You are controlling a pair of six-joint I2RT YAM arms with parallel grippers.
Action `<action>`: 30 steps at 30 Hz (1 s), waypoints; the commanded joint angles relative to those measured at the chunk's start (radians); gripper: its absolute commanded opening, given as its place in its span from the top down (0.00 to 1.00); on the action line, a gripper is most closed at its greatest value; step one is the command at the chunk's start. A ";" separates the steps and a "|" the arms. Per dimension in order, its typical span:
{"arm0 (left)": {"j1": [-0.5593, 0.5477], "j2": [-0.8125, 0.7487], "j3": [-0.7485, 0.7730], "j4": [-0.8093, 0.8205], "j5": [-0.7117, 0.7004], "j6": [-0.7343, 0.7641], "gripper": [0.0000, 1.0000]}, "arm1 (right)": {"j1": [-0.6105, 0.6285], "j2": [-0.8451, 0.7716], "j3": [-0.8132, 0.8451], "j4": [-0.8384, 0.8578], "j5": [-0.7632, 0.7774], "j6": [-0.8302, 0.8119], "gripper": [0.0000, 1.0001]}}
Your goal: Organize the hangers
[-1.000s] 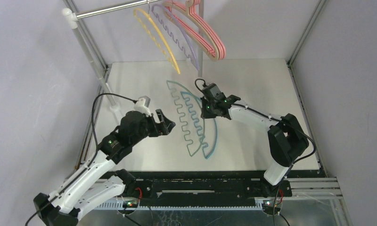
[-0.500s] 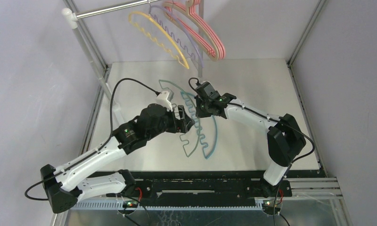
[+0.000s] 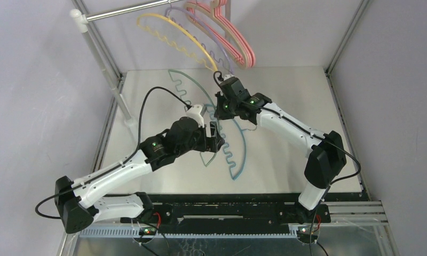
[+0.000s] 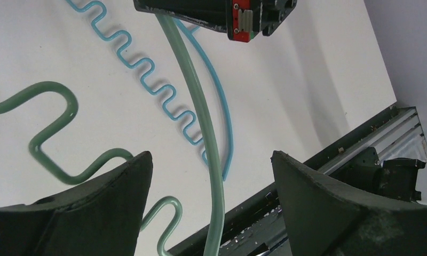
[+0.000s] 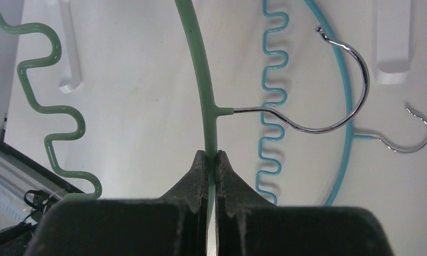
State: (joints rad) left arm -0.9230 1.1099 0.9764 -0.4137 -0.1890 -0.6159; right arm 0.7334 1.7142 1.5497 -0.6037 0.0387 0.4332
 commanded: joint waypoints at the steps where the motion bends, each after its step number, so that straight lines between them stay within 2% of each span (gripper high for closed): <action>1: -0.008 0.015 0.068 0.026 -0.019 0.034 0.13 | 0.015 -0.014 0.080 -0.008 -0.018 -0.020 1.00; 9: -0.010 0.047 0.047 0.053 -0.033 0.043 0.13 | 0.044 -0.070 0.093 -0.058 -0.019 -0.024 1.00; 23: -0.010 0.067 -0.096 0.091 -0.160 0.042 0.20 | 0.097 -0.141 0.130 -0.122 -0.090 0.047 1.00; 30: -0.010 0.064 -0.126 0.115 -0.161 0.050 0.33 | 0.132 -0.138 0.194 -0.156 -0.114 0.074 1.00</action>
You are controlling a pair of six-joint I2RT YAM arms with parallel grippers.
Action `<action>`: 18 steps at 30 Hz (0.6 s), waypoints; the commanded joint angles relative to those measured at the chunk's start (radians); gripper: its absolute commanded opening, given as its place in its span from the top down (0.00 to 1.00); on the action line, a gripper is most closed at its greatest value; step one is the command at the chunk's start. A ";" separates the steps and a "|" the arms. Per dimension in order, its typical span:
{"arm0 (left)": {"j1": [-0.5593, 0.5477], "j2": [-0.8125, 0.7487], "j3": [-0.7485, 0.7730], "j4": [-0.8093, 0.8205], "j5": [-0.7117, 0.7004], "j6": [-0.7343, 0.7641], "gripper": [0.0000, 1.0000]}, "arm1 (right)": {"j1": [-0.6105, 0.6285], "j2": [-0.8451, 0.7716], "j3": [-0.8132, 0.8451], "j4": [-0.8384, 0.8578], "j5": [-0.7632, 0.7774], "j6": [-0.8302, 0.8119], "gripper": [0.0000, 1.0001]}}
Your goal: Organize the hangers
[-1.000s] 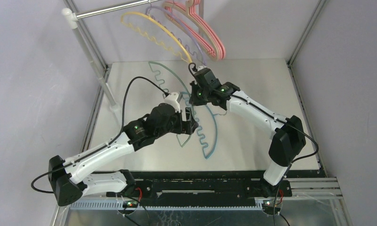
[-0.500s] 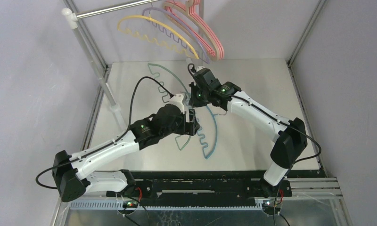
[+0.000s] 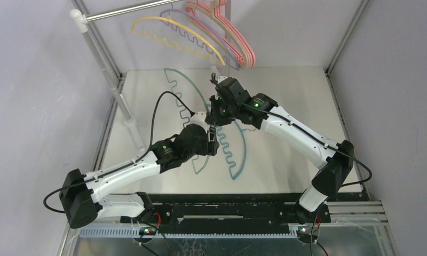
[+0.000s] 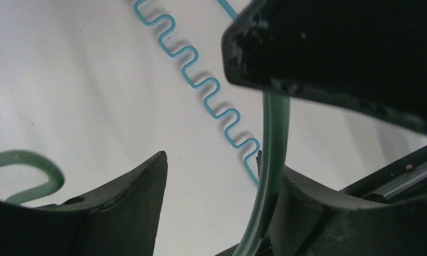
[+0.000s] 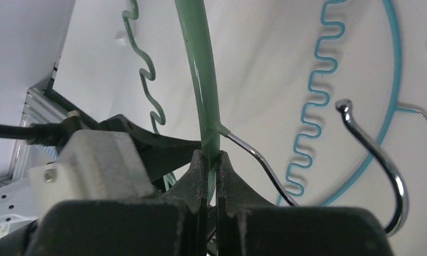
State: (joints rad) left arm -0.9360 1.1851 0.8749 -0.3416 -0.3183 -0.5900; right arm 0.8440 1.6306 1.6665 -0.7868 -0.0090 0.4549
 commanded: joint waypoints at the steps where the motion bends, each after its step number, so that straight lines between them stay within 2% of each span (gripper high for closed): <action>1: 0.003 -0.014 -0.030 0.047 -0.028 0.025 0.36 | 0.022 -0.057 0.077 0.027 -0.073 0.058 1.00; 5: 0.003 -0.037 -0.059 0.064 -0.022 0.037 0.63 | 0.024 -0.060 0.076 0.024 -0.092 0.069 1.00; 8: 0.003 -0.056 -0.076 0.056 -0.024 0.037 0.97 | 0.025 -0.065 0.076 0.025 -0.096 0.070 1.00; 9: 0.003 -0.063 -0.080 0.050 -0.024 0.035 0.99 | 0.026 -0.067 0.076 0.024 -0.096 0.067 1.00; 14: 0.005 -0.130 -0.131 0.032 -0.023 0.013 1.00 | 0.020 -0.081 0.075 0.000 -0.097 0.040 0.98; 18: 0.051 -0.193 -0.191 0.005 0.007 -0.025 1.00 | 0.020 -0.117 0.052 -0.054 -0.095 -0.014 0.73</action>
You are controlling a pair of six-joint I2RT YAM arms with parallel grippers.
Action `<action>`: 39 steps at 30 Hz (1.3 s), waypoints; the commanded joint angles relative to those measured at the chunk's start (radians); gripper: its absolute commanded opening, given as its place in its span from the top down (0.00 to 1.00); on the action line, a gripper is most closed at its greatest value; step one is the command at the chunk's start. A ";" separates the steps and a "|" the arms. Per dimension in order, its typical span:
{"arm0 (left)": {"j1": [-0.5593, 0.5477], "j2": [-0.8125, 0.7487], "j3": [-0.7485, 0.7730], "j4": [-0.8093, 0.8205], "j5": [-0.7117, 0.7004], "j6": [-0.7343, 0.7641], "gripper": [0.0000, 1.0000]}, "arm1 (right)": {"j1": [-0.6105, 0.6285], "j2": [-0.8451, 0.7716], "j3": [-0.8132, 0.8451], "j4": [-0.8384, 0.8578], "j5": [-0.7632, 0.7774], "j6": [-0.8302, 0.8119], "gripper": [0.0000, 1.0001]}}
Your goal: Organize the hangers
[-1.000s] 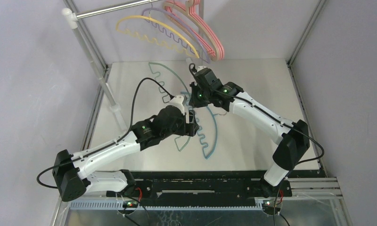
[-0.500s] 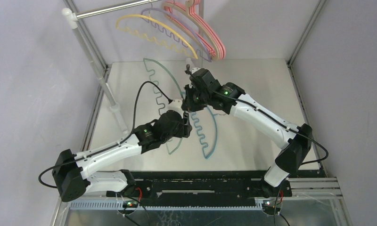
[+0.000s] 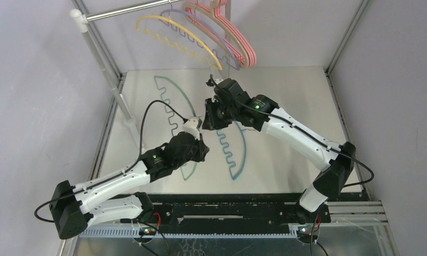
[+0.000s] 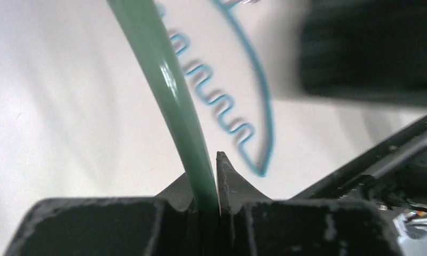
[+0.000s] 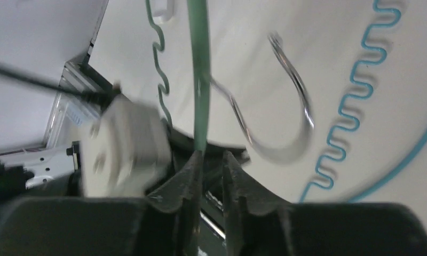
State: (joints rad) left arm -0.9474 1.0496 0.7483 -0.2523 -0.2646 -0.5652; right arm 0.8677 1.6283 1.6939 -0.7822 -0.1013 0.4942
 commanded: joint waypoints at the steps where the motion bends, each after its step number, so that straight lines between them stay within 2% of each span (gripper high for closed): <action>1: 0.080 -0.073 -0.078 -0.088 -0.036 -0.054 1.00 | -0.004 -0.134 0.005 -0.061 0.003 -0.068 0.68; 3: 0.123 -0.099 -0.094 -0.094 -0.018 -0.054 1.00 | -0.003 -0.186 -0.051 -0.051 0.019 -0.096 0.51; 4: 0.149 -0.108 -0.095 -0.099 -0.011 -0.047 1.00 | -0.003 -0.219 -0.079 -0.040 0.023 -0.109 0.39; 5: 0.175 -0.113 -0.091 -0.106 -0.005 -0.036 1.00 | -0.003 -0.251 -0.112 -0.026 0.026 -0.122 0.32; 7: 0.221 -0.118 -0.066 -0.116 0.003 -0.002 1.00 | -0.005 -0.307 -0.161 -0.011 0.041 -0.132 0.29; 14: 0.339 -0.093 0.163 -0.156 0.080 0.116 1.00 | -0.029 -0.410 -0.263 -0.019 0.175 -0.134 0.28; 19: 0.452 -0.086 0.285 -0.061 0.248 0.136 1.00 | -0.049 -0.413 -0.283 -0.009 0.224 -0.134 0.28; 22: 0.561 -0.039 0.374 -0.029 0.346 0.134 1.00 | -0.062 -0.403 -0.279 0.001 0.238 -0.148 0.28; 27: 0.656 0.055 0.478 0.011 0.449 0.126 1.00 | -0.096 -0.390 -0.254 0.014 0.237 -0.163 0.28; 32: 0.713 0.133 0.542 0.086 0.510 0.079 1.00 | -0.119 -0.369 -0.218 0.028 0.240 -0.184 0.28; 39: 0.731 0.242 0.655 0.213 0.617 0.036 1.00 | -0.157 -0.352 -0.183 0.017 0.256 -0.210 0.28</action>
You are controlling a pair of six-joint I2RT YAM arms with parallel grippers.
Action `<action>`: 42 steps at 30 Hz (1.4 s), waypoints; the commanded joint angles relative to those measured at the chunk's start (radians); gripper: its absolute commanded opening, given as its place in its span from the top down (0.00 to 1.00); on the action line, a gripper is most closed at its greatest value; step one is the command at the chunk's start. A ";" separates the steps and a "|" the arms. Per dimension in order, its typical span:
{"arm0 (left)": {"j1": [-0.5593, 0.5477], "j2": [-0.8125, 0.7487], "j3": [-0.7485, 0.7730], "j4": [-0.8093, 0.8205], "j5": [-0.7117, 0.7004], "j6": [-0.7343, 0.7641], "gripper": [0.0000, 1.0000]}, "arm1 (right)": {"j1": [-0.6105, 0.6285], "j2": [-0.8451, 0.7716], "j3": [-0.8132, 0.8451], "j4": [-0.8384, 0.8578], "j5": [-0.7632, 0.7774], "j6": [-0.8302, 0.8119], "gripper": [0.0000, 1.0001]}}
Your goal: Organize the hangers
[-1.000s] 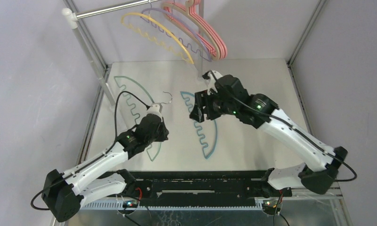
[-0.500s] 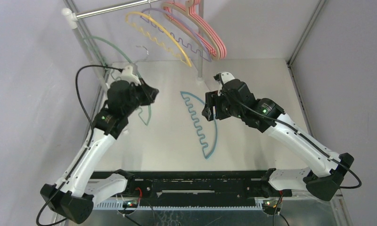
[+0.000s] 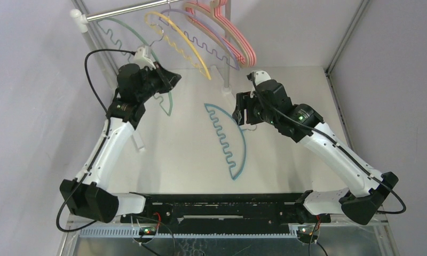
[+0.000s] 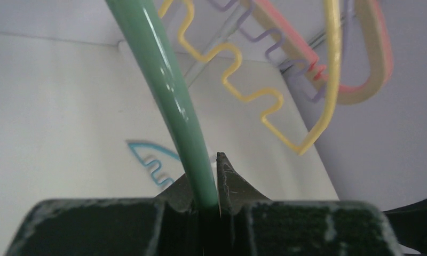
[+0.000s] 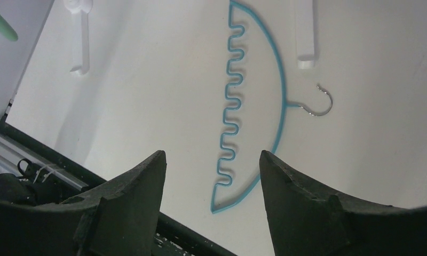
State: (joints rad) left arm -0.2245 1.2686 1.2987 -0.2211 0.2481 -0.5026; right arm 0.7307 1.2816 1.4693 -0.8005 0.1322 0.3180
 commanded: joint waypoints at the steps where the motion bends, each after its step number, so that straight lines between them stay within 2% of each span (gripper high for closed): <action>1: 0.009 0.037 0.114 0.206 0.123 -0.035 1.00 | -0.026 -0.005 0.040 0.034 0.023 -0.034 0.28; 6: 0.010 0.082 0.144 0.292 0.186 -0.068 1.00 | -0.046 0.000 0.028 0.031 0.018 -0.029 0.28; 14: 0.038 0.172 0.217 0.347 0.197 -0.139 1.00 | -0.068 0.017 0.025 0.033 0.005 -0.030 0.28; 27: 0.079 0.326 0.376 0.348 0.186 -0.307 0.99 | -0.105 0.040 0.035 0.025 -0.016 -0.036 0.28; 32: 0.079 0.393 0.414 0.344 0.244 -0.368 0.90 | -0.116 0.035 0.017 0.015 -0.014 -0.036 0.28; 42: 0.080 0.383 0.395 0.260 0.313 -0.322 0.56 | -0.160 0.074 -0.053 0.004 -0.048 -0.043 0.25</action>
State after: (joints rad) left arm -0.1497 1.6878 1.6646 0.0387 0.5114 -0.8467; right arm 0.5873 1.3285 1.4357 -0.8062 0.1024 0.2955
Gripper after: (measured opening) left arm 0.399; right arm 0.741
